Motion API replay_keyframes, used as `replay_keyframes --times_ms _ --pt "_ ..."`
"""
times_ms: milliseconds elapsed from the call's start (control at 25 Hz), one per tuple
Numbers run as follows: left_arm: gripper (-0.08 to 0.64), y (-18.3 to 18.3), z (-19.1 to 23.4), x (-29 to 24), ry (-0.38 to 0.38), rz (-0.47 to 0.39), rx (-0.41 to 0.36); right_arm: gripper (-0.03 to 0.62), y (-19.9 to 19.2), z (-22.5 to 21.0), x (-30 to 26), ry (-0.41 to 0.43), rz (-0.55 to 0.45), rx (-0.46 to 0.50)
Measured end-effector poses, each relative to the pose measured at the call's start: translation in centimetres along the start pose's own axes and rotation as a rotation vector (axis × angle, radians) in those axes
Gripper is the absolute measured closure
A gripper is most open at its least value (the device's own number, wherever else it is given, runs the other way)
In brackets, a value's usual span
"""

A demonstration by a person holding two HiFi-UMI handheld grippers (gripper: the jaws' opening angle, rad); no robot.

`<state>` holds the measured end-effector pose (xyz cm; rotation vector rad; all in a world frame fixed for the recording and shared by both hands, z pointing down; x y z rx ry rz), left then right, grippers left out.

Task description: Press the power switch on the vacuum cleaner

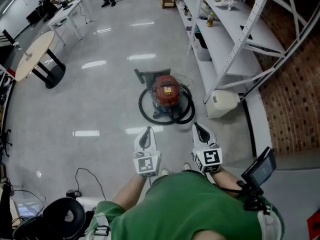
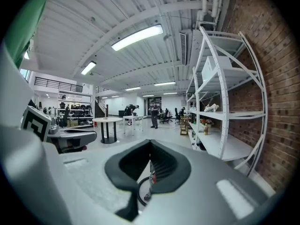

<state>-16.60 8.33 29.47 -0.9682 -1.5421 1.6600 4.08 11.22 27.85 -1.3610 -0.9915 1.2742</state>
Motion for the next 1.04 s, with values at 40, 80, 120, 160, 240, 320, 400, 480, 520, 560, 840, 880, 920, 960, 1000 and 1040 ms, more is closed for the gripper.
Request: replay_keyframes --times_ms 40,80,120,160,240,320,400,480,520,560,840,880,920,960,1000,1040 --pt "0.552 0.2 -0.3 0.0 -0.001 0.0 0.0 0.589 0.1 -0.1 0.3 0.005 -0.005 0.001" --pt "0.552 0.4 -0.7 0.1 -0.001 -0.001 0.0 0.589 0.2 -0.2 0.6 0.011 -0.01 0.002" --pt "0.552 0.5 -1.0 0.2 0.0 -0.003 0.002 0.589 0.3 -0.3 0.8 0.014 -0.013 0.001" --pt "0.552 0.7 -1.2 0.3 0.001 -0.003 0.005 0.589 0.3 -0.3 1.1 0.017 -0.014 -0.001" --pt "0.552 0.8 -1.8 0.7 0.003 0.0 0.005 0.589 0.2 -0.4 1.8 0.021 -0.017 -0.003" --pt "0.552 0.8 -2.6 0.9 0.005 0.003 -0.003 0.589 0.1 -0.7 2.4 0.027 -0.021 0.0" --pt "0.552 1.1 -3.5 1.1 0.004 0.009 -0.012 0.589 0.4 -1.3 3.0 0.03 -0.028 -0.001" --pt "0.552 1.4 -4.3 1.3 0.0 0.017 -0.022 0.589 0.8 -1.7 3.7 0.029 -0.034 -0.004" --pt "0.552 1.6 -4.6 1.4 -0.002 0.019 -0.023 0.589 1.0 -1.9 4.0 0.029 -0.037 -0.004" --pt "0.552 1.7 -5.0 1.5 -0.004 0.02 -0.021 0.589 1.0 -2.0 4.3 0.029 -0.039 -0.003" --pt "0.552 1.9 -7.1 2.5 -0.01 0.031 -0.028 0.589 1.0 -2.8 6.1 0.034 -0.02 -0.025" --pt "0.552 1.9 -7.2 2.6 -0.01 0.033 -0.03 0.589 1.0 -2.7 6.3 0.036 -0.018 -0.025" --pt "0.552 1.9 -7.4 2.8 -0.01 0.036 -0.034 0.589 1.0 -2.7 6.4 0.039 -0.018 -0.025" --pt "0.552 1.8 -7.5 3.0 -0.01 0.038 -0.037 0.589 0.9 -2.7 6.5 0.042 -0.019 -0.024" --pt "0.552 1.8 -7.7 3.2 -0.011 0.04 -0.04 0.589 0.9 -2.7 6.6 0.045 -0.019 -0.025" --pt "0.552 1.7 -7.9 3.3 -0.011 0.043 -0.043 0.589 0.8 -2.8 6.6 0.048 -0.019 -0.025"
Point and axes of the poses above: the fingertips, and each gripper's own axes: x backward along the fingers, z to its left, y out of its top, the point moved 3 cm from there along x, backward along the fingers, and after that the axes turned 7 degrees about -y, right-handed, at the moved point
